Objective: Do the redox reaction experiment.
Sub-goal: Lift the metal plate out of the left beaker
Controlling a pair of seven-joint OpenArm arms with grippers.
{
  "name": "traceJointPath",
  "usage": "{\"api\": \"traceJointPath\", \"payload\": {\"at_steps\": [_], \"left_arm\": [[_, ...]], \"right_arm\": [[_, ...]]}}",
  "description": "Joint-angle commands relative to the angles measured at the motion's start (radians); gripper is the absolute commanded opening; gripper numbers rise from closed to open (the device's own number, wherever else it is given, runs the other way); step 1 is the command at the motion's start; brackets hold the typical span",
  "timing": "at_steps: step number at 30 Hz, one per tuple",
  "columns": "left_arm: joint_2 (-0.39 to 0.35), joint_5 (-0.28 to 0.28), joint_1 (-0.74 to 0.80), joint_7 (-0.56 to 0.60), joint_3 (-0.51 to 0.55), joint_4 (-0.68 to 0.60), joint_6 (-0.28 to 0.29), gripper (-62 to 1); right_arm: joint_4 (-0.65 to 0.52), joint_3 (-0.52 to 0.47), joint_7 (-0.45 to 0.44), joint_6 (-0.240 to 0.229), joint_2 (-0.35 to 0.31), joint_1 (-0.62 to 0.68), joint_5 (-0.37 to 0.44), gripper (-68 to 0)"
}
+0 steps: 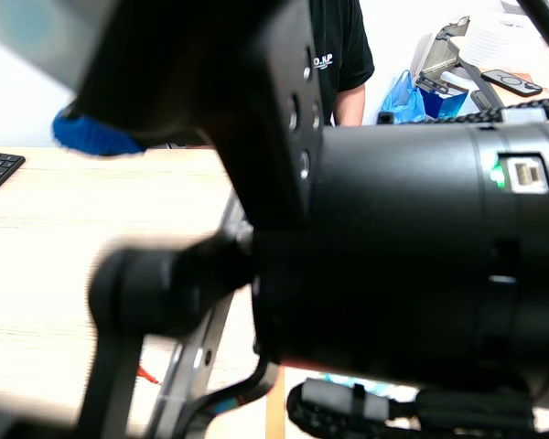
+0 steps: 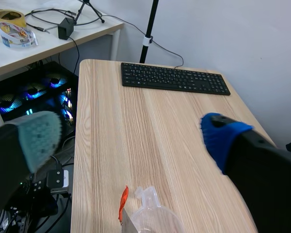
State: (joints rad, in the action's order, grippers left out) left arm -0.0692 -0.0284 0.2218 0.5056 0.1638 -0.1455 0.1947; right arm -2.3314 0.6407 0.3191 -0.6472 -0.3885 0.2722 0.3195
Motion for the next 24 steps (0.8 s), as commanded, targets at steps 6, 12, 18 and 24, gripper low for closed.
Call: {"api": "traceJointPath", "payload": {"at_steps": [6,12,18,24], "left_arm": [[-0.003,0.000,0.010,0.014,0.003,-0.006,0.002,-58.2],[-0.003,0.000,0.010,0.014,0.003,-0.006,0.002,-58.2],[-0.003,0.000,0.010,0.014,0.003,-0.006,0.002,-58.2],[-0.003,0.000,0.010,0.014,0.003,-0.006,0.002,-58.2]], "right_arm": [[-0.013,-0.003,0.010,0.053,-0.002,-0.003,0.010,0.4],[-0.013,-0.003,0.050,0.053,-0.003,-0.003,0.010,0.4],[0.032,-0.003,0.054,0.053,-0.031,-0.004,0.011,0.4],[0.142,0.000,-0.089,0.052,-0.074,-0.031,0.027,0.4]]}}
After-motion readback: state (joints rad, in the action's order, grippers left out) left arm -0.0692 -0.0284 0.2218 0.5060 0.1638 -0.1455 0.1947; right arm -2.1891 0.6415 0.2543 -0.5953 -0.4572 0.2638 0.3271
